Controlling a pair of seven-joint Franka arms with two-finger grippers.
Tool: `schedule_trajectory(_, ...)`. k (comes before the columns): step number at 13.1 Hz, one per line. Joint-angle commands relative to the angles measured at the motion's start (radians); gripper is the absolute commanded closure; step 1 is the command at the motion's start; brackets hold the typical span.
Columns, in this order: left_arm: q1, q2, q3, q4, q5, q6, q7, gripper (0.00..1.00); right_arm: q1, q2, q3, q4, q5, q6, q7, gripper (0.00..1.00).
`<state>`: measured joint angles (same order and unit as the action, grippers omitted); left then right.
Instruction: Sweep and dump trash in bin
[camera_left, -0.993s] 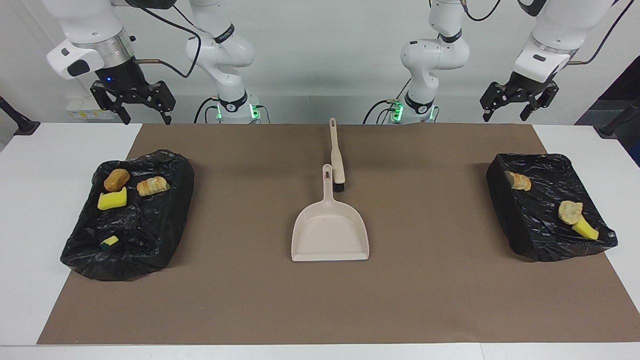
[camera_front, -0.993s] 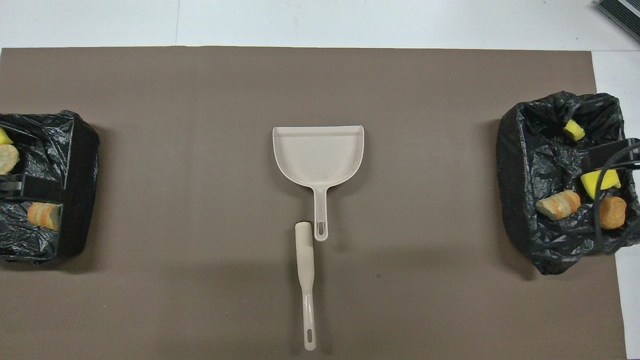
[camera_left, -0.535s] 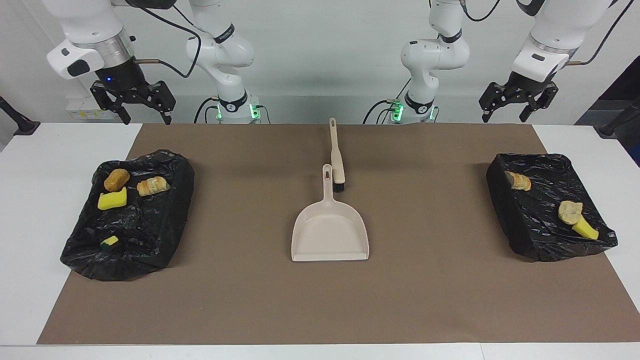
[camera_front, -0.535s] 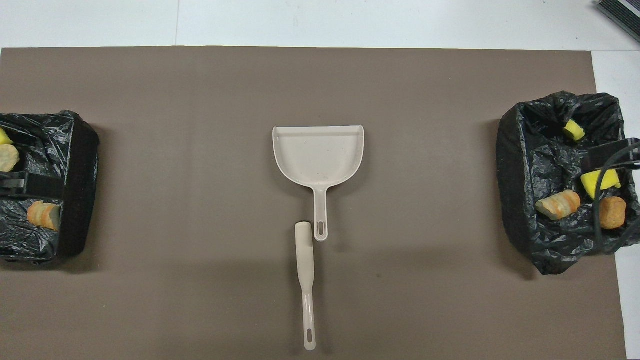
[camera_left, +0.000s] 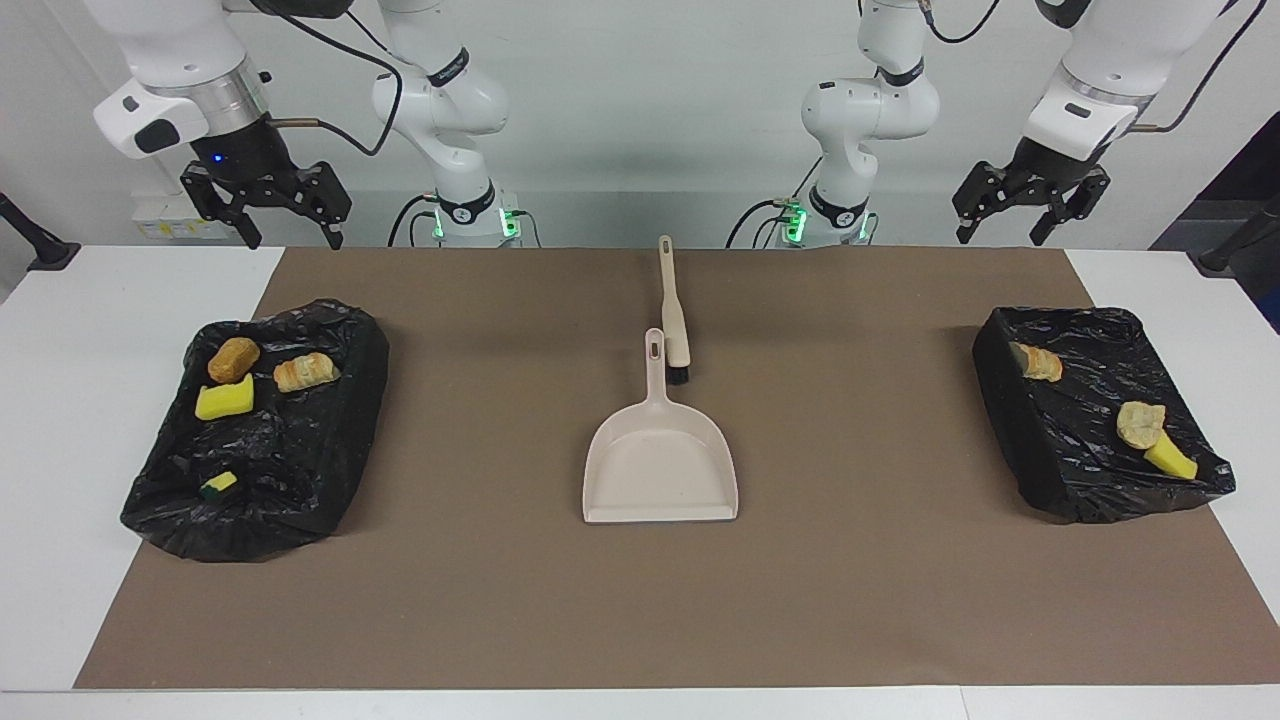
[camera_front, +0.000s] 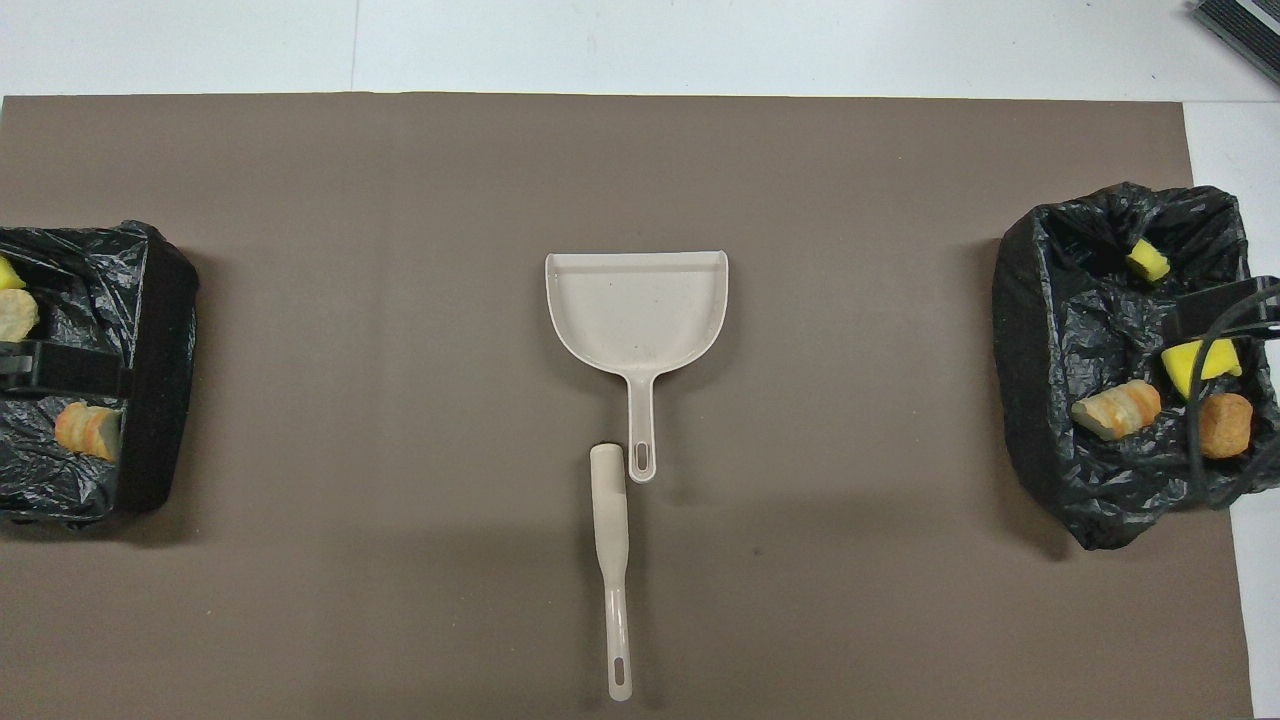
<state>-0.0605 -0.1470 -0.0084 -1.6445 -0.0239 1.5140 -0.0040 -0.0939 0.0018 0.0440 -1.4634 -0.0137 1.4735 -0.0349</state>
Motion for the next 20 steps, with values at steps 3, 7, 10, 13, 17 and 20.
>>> schedule_trajectory(3, 0.011, -0.003, -0.009, 0.014, 0.007, -0.026, 0.015, 0.00, -0.004, -0.016, 0.002, -0.017, 0.017, -0.001, -0.002, 0.00)
schedule_trajectory(7, 0.011, -0.003, -0.010, 0.014, 0.007, -0.020, 0.007, 0.00, 0.014, -0.023, 0.007, -0.026, 0.005, -0.004, -0.005, 0.00)
schedule_trajectory(10, 0.011, -0.002, -0.009, 0.014, 0.007, -0.012, 0.004, 0.00, 0.016, -0.026, 0.008, -0.031, 0.003, -0.001, -0.010, 0.00)
schedule_trajectory(13, 0.011, -0.002, -0.009, 0.014, 0.007, -0.011, 0.006, 0.00, 0.019, -0.026, 0.010, -0.031, 0.005, -0.002, -0.011, 0.00)
schedule_trajectory(17, 0.011, 0.000, -0.007, 0.014, 0.007, 0.000, 0.016, 0.00, 0.022, -0.026, 0.008, -0.031, 0.003, -0.009, -0.010, 0.00)
schedule_trajectory(20, 0.011, 0.000, -0.005, 0.014, 0.009, 0.000, 0.015, 0.00, 0.022, -0.028, 0.008, -0.031, 0.003, -0.021, -0.011, 0.00)
